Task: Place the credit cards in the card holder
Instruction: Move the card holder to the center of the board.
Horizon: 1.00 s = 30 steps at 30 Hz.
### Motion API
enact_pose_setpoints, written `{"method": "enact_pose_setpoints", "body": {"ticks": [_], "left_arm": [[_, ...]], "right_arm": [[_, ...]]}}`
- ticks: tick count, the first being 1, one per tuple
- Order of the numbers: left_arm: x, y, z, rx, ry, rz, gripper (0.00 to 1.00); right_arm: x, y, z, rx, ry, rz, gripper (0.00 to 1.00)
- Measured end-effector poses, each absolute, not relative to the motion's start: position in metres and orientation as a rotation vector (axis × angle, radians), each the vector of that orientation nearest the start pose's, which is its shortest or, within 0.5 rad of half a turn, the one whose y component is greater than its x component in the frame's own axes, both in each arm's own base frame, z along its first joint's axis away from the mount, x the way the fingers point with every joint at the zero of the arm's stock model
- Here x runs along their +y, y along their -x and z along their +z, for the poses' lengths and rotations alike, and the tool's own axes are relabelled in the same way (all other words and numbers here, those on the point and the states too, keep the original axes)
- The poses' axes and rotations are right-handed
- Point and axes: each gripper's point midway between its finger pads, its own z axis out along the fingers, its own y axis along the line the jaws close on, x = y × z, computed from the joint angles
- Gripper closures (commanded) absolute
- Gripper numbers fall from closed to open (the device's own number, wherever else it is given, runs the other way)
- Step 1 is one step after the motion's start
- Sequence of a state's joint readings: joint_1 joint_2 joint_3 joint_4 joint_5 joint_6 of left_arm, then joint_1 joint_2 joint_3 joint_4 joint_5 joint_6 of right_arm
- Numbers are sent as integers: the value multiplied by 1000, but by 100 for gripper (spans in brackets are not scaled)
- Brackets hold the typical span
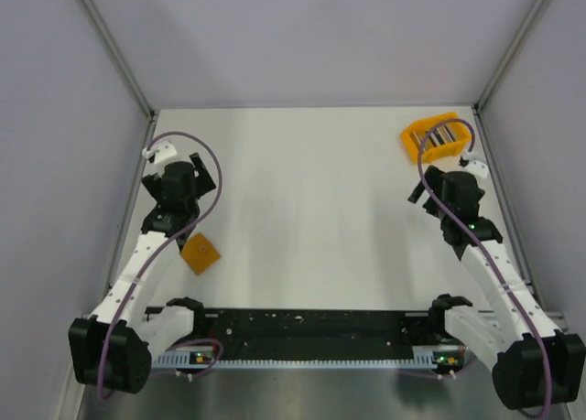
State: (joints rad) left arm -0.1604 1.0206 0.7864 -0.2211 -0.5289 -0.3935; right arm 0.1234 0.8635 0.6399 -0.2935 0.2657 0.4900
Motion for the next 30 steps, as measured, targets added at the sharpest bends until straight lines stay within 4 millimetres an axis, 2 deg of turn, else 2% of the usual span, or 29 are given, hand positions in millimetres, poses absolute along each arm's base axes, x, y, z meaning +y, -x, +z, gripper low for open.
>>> {"method": "enact_pose_setpoints", "body": {"ticks": [4,8,11,14,18,22,26,30], "left_arm": [[16,-335,189,1946,511,169,1],[17,-327,153,2074,602,206,2],[19,-314,136,2142,672,210,2],[26,-302,124,2183,760,219,2],[37,-290,99,2274,875,217,2],[33,-275,74,2377,926,204,2],[25,-261,63,2442,957,181,2],[18,-245,51,2498,1006,160,3]], "right_arm": [[4,-305,152,2131,-517,9,1],[20,-318,156,2208,-403,66,1],[36,-323,159,2240,-334,149,1],[42,-322,160,2260,-315,186,1],[42,-316,154,2296,-295,181,1],[45,-317,159,2314,-271,195,1],[40,-320,163,2314,-295,185,1],[22,-321,159,2322,-391,183,1]]}}
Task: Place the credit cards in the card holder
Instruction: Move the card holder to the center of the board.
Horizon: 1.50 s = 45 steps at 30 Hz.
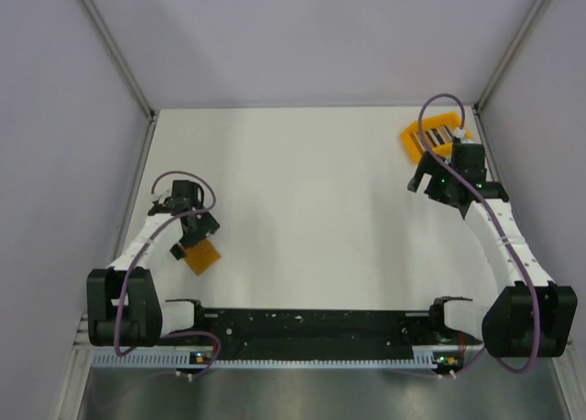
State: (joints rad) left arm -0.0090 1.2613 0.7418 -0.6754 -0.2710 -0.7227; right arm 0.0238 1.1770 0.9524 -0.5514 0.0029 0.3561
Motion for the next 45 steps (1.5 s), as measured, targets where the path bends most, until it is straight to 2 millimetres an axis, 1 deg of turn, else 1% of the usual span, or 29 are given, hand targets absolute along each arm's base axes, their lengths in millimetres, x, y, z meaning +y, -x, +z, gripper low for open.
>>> {"method": "enact_pose_setpoints", "body": {"ticks": [3,6,9,12,15,17,20,23,25,28,30,31,33,35,37,39,41,43,45], "left_arm": [[10,-231,36,2556,1033,127,7],[4,-221,23,2611,1048,109,11],[1,-222,20,2630,1025,108,13],[-6,-223,19,2662,954,122,15],[-25,-230,19,2706,826,107,18],[-39,-235,19,2727,747,93,18],[-63,-246,20,2746,632,56,19],[-89,-255,21,2759,530,3,21],[-110,-262,22,2760,458,-41,22],[-147,-271,26,2756,341,-131,22],[-179,-276,30,2750,247,-229,22],[-190,-280,31,2745,223,-269,22],[-223,-277,35,2740,94,-362,21],[-246,-274,38,2730,-4,-425,20],[-261,-270,40,2717,-81,-462,15],[-264,-267,42,2704,-116,-450,9],[-258,-270,48,2674,-104,-416,6],[-244,-275,60,2618,-58,-367,5],[-230,-278,78,2559,5,-336,5]], "right_arm": [[12,-321,152,2344,-451,194,1],[13,-322,151,2355,-459,220,1],[16,-322,151,2359,-452,241,1],[16,-322,150,2360,-459,244,1],[16,-322,147,2371,-476,246,1],[16,-323,143,2381,-491,248,1],[18,-327,141,2394,-518,268,1],[26,-331,141,2396,-528,333,3],[37,-330,141,2403,-503,416,5],[62,-327,140,2411,-434,574,5],[74,-322,133,2432,-401,633,5],[80,-318,129,2445,-387,650,5],[94,-306,117,2487,-349,692,5],[104,-295,107,2524,-324,725,5],[110,-283,96,2562,-312,749,5],[114,-275,89,2582,-307,769,6],[120,-272,87,2582,-283,801,10],[131,-271,89,2575,-241,841,15],[148,-271,90,2571,-171,886,21]]}}
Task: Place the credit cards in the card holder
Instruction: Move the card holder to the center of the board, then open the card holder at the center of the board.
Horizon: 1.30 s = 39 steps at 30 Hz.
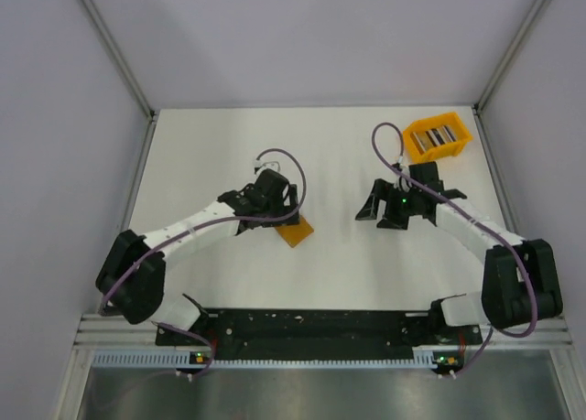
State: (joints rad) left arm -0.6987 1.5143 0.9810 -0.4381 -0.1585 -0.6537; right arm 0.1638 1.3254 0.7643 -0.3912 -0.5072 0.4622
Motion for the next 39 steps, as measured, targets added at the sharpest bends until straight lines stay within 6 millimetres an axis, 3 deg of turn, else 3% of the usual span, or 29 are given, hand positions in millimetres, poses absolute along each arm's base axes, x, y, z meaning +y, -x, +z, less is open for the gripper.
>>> {"method": "enact_pose_setpoints", "body": {"ticks": [3,5,11,15,22,24,26,31,39], "left_arm": [[-216,-286,100,2479,93,-331,8],[-208,-290,101,2468,156,-324,19],[-184,-268,59,2585,269,-295,25],[-182,-258,46,2639,295,-317,30],[-197,-254,36,2681,289,-421,35],[-202,-254,33,2693,278,-450,41],[-205,-253,30,2706,269,-468,43],[-214,-257,28,2705,246,-527,48],[-219,-264,26,2703,179,-545,54]], "right_arm": [[175,-270,84,2620,-84,934,35],[193,-274,78,2651,-39,956,41],[251,-284,62,2711,103,1037,43],[279,-287,60,2701,162,1099,48],[296,-297,45,2691,193,1158,51],[300,-298,40,2671,205,1183,53],[302,-292,36,2664,215,1207,63],[314,-277,29,2648,251,1299,63],[327,-249,20,2621,315,1378,87]]}}
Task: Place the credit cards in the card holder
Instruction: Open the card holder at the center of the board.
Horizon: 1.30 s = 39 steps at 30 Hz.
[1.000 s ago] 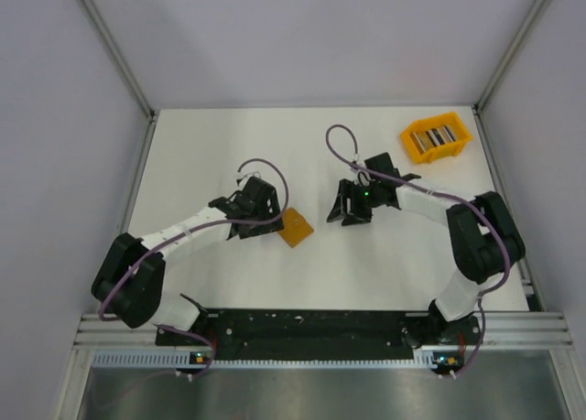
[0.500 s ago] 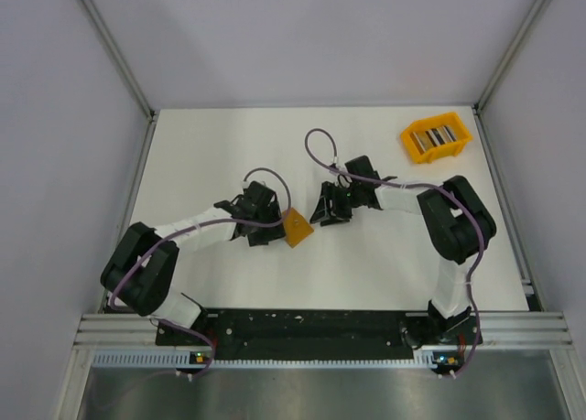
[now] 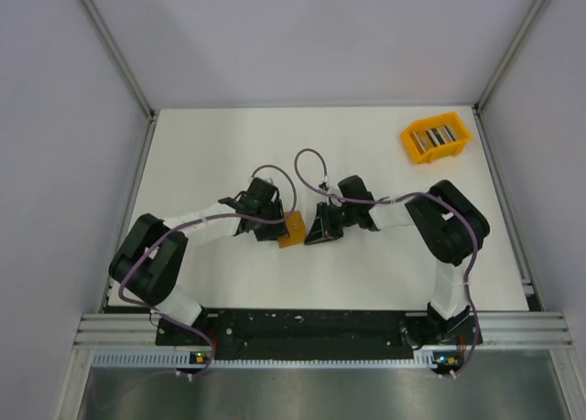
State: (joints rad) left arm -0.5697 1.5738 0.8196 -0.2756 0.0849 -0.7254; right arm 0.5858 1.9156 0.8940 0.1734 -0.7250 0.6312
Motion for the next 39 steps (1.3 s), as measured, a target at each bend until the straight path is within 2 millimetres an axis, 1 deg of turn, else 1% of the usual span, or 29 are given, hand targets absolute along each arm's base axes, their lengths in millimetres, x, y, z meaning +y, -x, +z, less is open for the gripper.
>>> {"method": "enact_pose_setpoints", "body": {"ticks": [2,5,7,9,10,13,15,16,19,21,23,24,26,28,30,35,39], "left_arm": [[-219,-265,26,2700,153,-540,54],[-218,-267,26,2696,114,-527,54],[-215,-267,26,2696,96,-503,53],[-210,-269,25,2694,87,-455,50],[-207,-270,25,2693,86,-432,50],[-196,-272,25,2682,86,-353,46],[-189,-272,26,2679,92,-306,46],[-186,-272,26,2678,95,-292,46],[-183,-274,26,2674,103,-277,46],[-183,-276,26,2672,107,-275,46],[-183,-277,25,2673,110,-275,47],[-183,-277,25,2673,110,-277,47],[-185,-278,24,2675,110,-284,48],[-188,-280,25,2672,98,-305,48],[-193,-282,25,2668,73,-341,48],[-214,-288,26,2644,-25,-467,51],[-223,-288,29,2632,-72,-536,51]], "right_arm": [[327,-237,19,2624,330,1397,89],[327,-218,18,2646,364,1401,85],[326,-210,19,2653,382,1372,77],[320,-210,22,2658,373,1319,71],[317,-212,25,2656,362,1292,67],[309,-226,34,2626,319,1239,66],[308,-242,40,2614,281,1217,66],[310,-249,42,2607,269,1215,66],[324,-275,46,2578,223,1250,65],[332,-282,41,2579,192,1277,65],[334,-283,32,2601,162,1284,65],[334,-281,29,2620,140,1298,65],[336,-281,29,2620,128,1310,66],[338,-280,29,2613,127,1317,73],[339,-276,27,2598,140,1336,77],[343,-247,23,2616,214,1413,78],[334,-225,22,2628,228,1437,78]]}}
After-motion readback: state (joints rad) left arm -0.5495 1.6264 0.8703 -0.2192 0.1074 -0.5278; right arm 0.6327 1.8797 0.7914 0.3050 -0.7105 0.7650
